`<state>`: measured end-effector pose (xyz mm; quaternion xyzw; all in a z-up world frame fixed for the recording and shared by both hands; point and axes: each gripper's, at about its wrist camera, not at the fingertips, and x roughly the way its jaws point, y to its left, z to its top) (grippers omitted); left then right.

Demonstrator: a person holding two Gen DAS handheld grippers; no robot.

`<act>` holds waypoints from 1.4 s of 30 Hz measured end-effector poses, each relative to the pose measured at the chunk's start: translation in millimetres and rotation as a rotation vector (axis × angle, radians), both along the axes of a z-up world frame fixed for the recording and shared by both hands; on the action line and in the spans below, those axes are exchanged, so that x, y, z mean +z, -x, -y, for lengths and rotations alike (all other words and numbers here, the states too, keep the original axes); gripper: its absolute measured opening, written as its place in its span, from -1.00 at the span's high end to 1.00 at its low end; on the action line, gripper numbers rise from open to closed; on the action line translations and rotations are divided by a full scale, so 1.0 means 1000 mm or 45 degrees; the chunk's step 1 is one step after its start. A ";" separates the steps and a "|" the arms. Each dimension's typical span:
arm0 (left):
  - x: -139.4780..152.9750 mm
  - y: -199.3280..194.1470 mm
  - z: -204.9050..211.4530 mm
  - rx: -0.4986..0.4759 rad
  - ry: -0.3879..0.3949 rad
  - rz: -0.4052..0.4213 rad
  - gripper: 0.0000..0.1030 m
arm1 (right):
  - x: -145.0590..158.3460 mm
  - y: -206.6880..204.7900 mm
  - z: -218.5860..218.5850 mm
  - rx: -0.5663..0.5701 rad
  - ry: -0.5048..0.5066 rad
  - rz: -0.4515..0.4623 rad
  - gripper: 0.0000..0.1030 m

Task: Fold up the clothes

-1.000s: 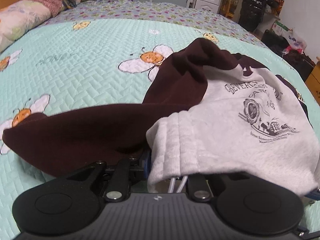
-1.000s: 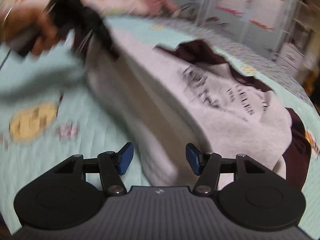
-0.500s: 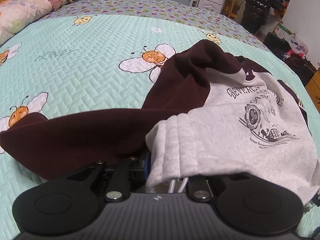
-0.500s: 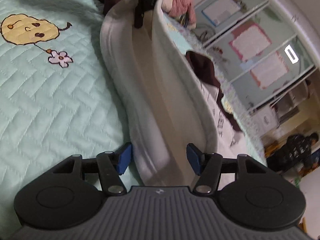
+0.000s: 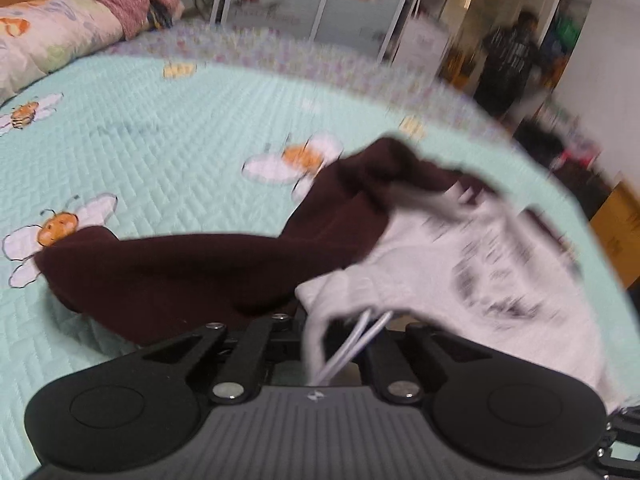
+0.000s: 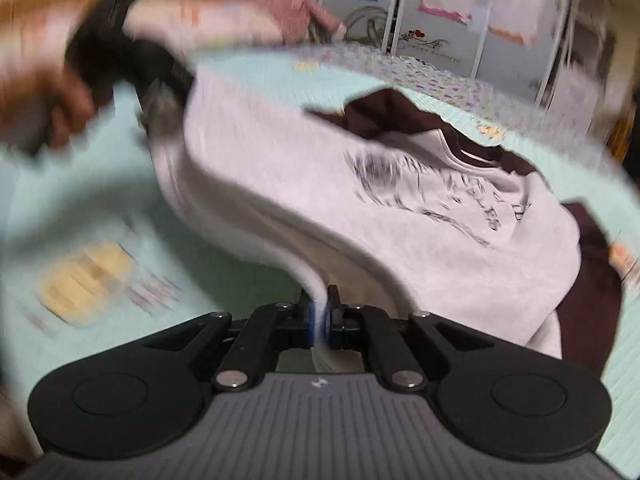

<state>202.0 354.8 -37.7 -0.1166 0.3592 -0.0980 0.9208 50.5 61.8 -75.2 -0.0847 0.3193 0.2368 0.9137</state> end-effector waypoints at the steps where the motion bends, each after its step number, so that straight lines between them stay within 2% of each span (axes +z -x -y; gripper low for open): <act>1: 0.008 0.016 -0.002 -0.002 0.015 0.028 0.97 | 0.009 0.008 0.003 0.011 -0.021 -0.012 0.88; 4: 0.022 0.068 -0.011 -0.015 0.062 0.076 0.97 | 0.025 0.034 0.006 0.098 -0.094 -0.105 0.89; 6: 0.014 0.097 -0.020 -0.003 0.048 0.036 0.97 | 0.020 0.052 0.005 0.167 -0.078 -0.192 0.89; 7: 0.005 0.110 -0.024 0.007 0.037 -0.008 0.96 | 0.014 0.060 0.004 0.189 -0.071 -0.239 0.89; 9: -0.029 0.124 -0.032 0.020 0.011 -0.186 0.95 | -0.002 0.071 0.001 0.186 -0.071 -0.309 0.88; 11: -0.065 0.130 -0.039 0.024 0.042 -0.332 0.85 | -0.016 0.074 -0.010 0.164 0.022 -0.304 0.88; 13: -0.076 0.132 -0.038 0.035 0.047 -0.318 0.84 | -0.024 0.075 -0.020 0.142 0.103 -0.285 0.86; 15: -0.069 0.129 -0.030 0.044 0.010 -0.293 0.84 | -0.025 0.075 -0.027 0.122 0.150 -0.259 0.83; 17: -0.061 0.126 -0.029 0.073 0.024 -0.275 0.79 | -0.021 0.082 -0.027 0.100 0.158 -0.251 0.72; 18: -0.058 0.126 -0.032 0.091 0.032 -0.275 0.74 | -0.020 0.084 -0.027 0.086 0.154 -0.257 0.64; 20: -0.052 0.129 -0.038 0.132 0.030 -0.277 0.27 | -0.018 0.090 -0.024 0.049 0.139 -0.263 0.57; 22: -0.047 0.133 -0.044 0.164 0.025 -0.277 -0.02 | -0.015 0.098 -0.016 -0.003 0.113 -0.258 0.41; 24: -0.044 0.137 -0.048 0.174 0.035 -0.281 -0.06 | -0.011 0.099 -0.008 -0.070 0.053 -0.261 0.28; 26: -0.042 0.143 -0.050 0.171 0.051 -0.288 -0.06 | -0.010 0.102 -0.003 -0.131 -0.008 -0.270 0.25; 28: -0.041 0.149 -0.053 0.165 0.062 -0.297 -0.09 | -0.008 0.107 0.002 -0.187 -0.062 -0.283 0.09; 30: -0.045 0.148 -0.054 0.152 0.042 -0.323 -0.15 | -0.006 0.112 0.005 -0.221 -0.102 -0.295 0.01; 35: -0.055 0.133 -0.055 0.058 -0.019 -0.402 -0.16 | -0.003 0.123 0.017 -0.319 -0.225 -0.344 -0.08; 39: -0.041 0.144 -0.057 0.134 -0.036 -0.257 -0.22 | 0.002 0.140 0.052 -0.493 -0.472 -0.336 -0.08; 40: -0.039 0.147 -0.059 0.149 0.014 -0.222 -0.25 | 0.002 0.145 0.062 -0.554 -0.521 -0.319 -0.08; 42: -0.045 0.147 -0.071 0.181 0.251 -0.219 -0.28 | 0.000 0.153 0.082 -0.676 -0.573 -0.288 -0.08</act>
